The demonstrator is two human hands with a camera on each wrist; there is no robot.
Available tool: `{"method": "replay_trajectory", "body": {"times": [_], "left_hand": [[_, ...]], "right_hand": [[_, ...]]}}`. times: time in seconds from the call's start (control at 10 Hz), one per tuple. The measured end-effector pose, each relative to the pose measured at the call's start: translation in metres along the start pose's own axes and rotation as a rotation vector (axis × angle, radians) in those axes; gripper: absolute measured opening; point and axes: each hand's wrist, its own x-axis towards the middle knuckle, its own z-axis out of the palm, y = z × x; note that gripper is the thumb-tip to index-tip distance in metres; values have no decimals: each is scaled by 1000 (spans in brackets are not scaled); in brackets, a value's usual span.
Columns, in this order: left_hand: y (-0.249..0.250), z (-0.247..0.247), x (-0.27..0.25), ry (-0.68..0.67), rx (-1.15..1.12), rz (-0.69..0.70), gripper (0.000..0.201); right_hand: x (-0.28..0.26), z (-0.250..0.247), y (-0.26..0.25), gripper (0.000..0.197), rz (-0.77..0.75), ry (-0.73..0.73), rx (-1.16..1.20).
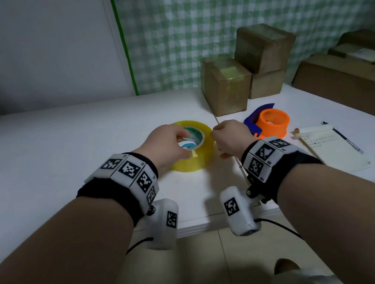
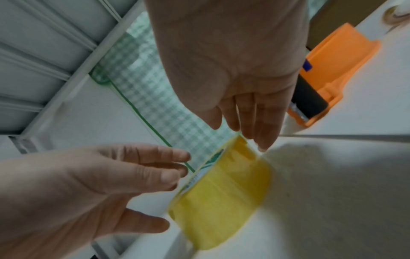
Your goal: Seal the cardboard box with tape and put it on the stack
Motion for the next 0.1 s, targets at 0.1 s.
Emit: {"method": "replay_trajectory", "body": {"times": [0.1], "left_hand": [[6,-16,-5,90,-86,-33,44]], "right_hand": [[-9,-12,-7,37,-41,53,-1]]}}
